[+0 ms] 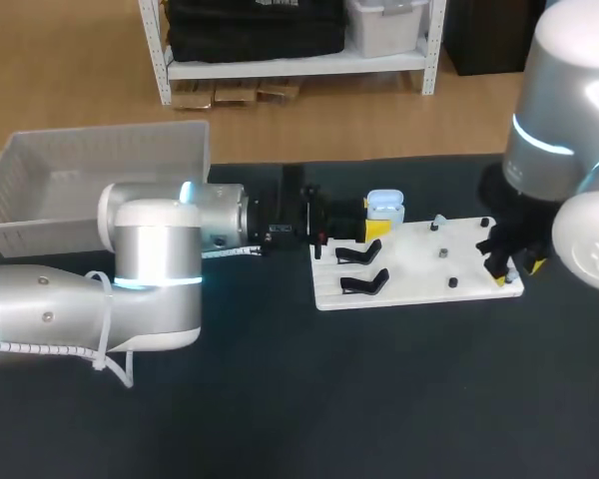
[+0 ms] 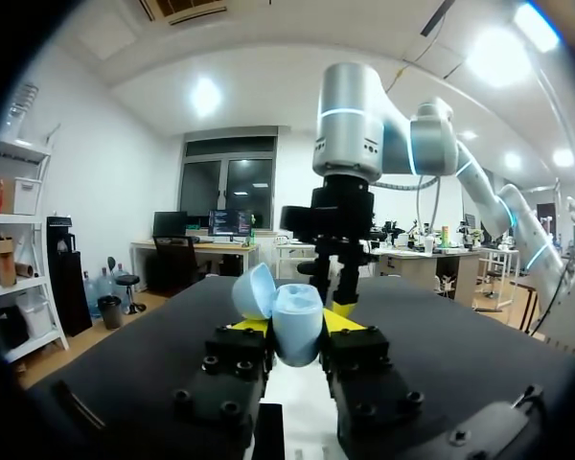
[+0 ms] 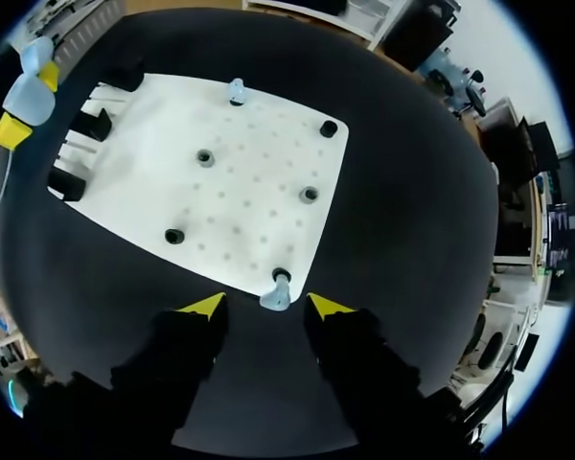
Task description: Pick up each earbud case from the left stands, insert the matching earbuds, close the lid, and place the case in the box.
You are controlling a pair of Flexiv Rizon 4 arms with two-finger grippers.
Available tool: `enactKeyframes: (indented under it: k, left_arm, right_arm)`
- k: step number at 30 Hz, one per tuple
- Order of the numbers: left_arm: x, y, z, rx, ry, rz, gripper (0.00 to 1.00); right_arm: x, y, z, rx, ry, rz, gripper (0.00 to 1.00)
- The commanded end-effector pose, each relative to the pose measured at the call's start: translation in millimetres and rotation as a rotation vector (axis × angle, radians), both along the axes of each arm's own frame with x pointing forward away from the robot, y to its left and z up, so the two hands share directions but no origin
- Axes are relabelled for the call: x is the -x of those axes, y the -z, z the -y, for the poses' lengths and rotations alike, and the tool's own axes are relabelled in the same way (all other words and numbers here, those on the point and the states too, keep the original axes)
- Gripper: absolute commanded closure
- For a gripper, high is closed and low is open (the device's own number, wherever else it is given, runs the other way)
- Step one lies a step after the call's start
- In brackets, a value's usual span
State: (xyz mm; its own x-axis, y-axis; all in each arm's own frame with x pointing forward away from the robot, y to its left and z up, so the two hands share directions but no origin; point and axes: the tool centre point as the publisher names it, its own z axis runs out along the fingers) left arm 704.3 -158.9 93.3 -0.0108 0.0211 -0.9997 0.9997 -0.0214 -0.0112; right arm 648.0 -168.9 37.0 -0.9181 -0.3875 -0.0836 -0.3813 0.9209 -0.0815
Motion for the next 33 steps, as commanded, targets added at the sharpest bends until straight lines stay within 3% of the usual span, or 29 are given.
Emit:
enactKeyframes:
  k: [1,16,22,33]
  left_arm:
    - [0.0,1.6,0,0.006,-0.003,0.004,1.0]
    - [0.0,1.6,0,0.006,-0.003,0.004,1.0]
    - [0.0,1.6,0,0.006,-0.003,0.004,1.0]
    - [0.0,1.6,0,0.006,-0.003,0.004,1.0]
  right_arm:
    - [0.9,5,2,0.008,0.005,0.023,0.54]
    - [0.8,12,7,0.016,0.017,0.039,0.6]
    - [0.7,13,7,0.017,0.022,0.048,0.69]
    - [0.2,17,7,0.019,0.025,0.057,0.71]
